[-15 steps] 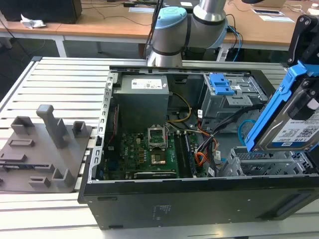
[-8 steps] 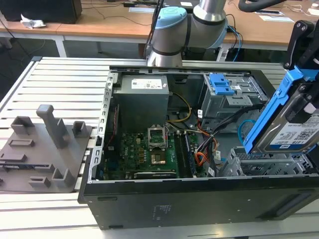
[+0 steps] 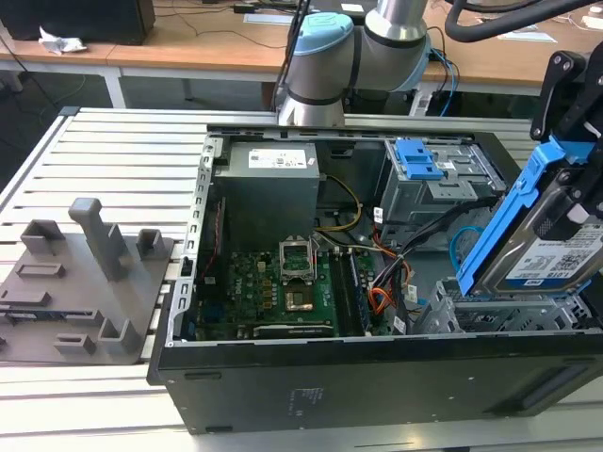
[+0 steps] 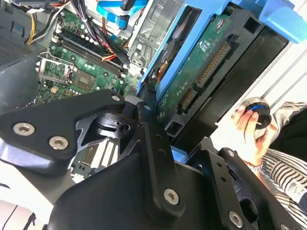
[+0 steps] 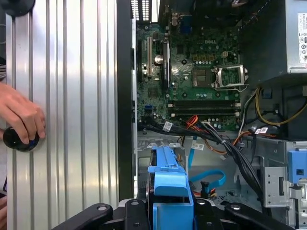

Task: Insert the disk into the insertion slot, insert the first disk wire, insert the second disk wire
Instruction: 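Insert the disk into the insertion slot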

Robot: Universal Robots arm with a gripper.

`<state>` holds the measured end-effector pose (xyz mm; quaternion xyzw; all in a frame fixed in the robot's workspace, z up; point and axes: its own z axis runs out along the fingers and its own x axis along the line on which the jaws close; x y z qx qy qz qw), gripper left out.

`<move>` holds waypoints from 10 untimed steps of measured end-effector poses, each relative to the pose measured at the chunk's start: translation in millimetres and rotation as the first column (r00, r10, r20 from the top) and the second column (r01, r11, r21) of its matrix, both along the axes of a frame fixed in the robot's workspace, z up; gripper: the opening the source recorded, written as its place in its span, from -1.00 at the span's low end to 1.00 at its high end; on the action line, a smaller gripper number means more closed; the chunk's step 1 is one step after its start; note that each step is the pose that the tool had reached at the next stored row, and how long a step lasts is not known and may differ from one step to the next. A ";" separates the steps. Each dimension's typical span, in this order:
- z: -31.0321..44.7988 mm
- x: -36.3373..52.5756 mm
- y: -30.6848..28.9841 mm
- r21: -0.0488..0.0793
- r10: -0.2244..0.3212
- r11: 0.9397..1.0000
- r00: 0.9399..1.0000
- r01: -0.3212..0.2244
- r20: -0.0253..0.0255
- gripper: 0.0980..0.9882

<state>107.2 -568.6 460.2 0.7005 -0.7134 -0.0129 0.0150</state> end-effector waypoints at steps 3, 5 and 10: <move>-2.6 0.1 3.1 0.000 0.000 1.000 1.000 0.000 0.000 -0.41; -2.6 0.0 7.7 0.000 0.000 1.000 1.000 0.000 0.000 -0.41; -6.1 0.9 24.8 0.000 0.001 1.000 1.000 -0.001 0.000 -0.41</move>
